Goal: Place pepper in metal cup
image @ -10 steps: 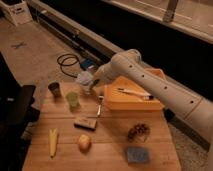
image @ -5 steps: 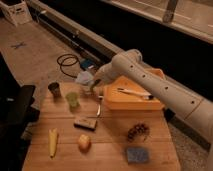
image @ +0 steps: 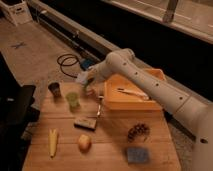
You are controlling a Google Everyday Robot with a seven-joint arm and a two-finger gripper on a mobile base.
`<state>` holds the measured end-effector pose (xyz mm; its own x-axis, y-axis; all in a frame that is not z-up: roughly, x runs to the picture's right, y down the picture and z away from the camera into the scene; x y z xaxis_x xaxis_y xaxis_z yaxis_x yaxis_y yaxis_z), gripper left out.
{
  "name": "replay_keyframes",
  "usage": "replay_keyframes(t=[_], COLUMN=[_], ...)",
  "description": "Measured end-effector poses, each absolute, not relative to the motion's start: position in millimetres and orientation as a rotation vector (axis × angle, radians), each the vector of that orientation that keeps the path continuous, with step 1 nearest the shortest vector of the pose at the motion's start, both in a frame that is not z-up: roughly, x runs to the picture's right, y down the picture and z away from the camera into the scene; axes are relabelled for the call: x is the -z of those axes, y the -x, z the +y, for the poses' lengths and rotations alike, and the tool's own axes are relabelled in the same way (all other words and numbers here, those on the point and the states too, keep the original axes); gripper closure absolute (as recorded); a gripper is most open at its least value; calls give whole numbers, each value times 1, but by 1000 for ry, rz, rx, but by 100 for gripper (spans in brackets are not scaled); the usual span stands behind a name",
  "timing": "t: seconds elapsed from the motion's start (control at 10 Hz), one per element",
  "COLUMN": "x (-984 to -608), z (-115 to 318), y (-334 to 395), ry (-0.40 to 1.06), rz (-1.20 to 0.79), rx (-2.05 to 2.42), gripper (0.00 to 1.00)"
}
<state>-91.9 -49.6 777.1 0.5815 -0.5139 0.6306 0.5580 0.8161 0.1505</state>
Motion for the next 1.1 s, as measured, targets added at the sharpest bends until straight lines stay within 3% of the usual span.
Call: replay_keyframes(t=[0.9,1.1], x=[-772,-772], z=[-49,-50], y=[264,265], ry=[28,27], rz=[-1108,-1113], rx=[741,739], gripper=[100,100])
